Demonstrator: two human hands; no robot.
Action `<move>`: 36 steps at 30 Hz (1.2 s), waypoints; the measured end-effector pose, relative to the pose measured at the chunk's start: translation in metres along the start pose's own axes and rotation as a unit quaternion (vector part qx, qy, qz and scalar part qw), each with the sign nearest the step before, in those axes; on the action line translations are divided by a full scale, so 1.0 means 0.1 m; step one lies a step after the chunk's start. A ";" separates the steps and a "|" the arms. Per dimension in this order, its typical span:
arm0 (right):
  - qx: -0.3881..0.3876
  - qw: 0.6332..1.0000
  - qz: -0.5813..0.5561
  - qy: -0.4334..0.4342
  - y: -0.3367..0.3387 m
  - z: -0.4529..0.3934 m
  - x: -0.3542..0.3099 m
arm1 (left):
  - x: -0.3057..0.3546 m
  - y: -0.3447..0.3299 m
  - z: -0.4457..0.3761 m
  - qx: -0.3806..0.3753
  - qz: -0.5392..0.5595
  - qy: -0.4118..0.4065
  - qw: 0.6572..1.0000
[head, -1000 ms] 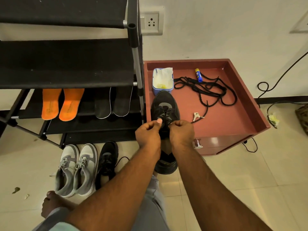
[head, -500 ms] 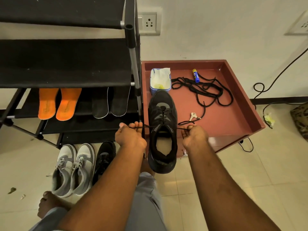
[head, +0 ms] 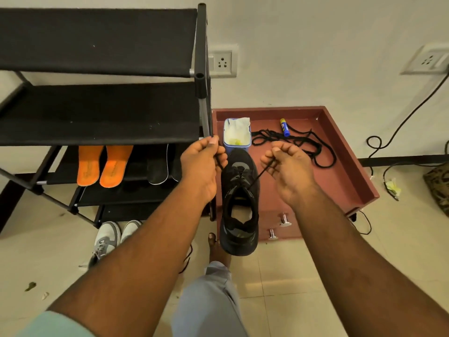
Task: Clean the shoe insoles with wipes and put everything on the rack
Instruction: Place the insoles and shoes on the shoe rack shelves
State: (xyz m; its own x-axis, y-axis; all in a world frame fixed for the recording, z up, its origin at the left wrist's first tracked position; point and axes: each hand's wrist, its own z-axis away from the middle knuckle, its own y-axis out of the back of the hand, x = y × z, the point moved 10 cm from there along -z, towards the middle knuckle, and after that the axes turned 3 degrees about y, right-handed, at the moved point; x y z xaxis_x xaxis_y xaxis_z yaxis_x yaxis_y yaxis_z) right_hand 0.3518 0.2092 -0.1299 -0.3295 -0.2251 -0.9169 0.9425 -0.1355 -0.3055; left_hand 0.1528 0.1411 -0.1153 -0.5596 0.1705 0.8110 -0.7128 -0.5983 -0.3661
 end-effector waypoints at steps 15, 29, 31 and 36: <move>0.112 0.990 0.083 -0.033 0.86 -0.23 0.37 | -0.65 1.15 -0.32 0.223 0.139 0.118 0.958; -0.165 0.971 0.111 0.133 -0.52 0.37 -1.20 | 0.64 -0.61 0.54 -0.079 -0.121 -0.042 0.989; -0.176 0.960 0.145 0.164 -0.66 0.48 -1.46 | 0.84 -0.79 0.68 -0.094 -0.125 -0.069 0.985; -0.191 0.934 0.192 0.235 -0.95 0.77 -2.04 | 1.32 -1.11 1.01 -0.116 -0.136 -0.123 0.976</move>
State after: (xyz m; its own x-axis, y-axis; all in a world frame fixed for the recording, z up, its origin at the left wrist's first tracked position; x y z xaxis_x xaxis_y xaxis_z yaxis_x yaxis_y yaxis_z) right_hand 0.3250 0.1940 0.1055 0.0118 0.2740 -0.9617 0.9667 0.2428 0.0811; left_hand 0.2009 0.1510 0.0787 -0.2390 0.0874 0.9671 -0.9134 -0.3582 -0.1933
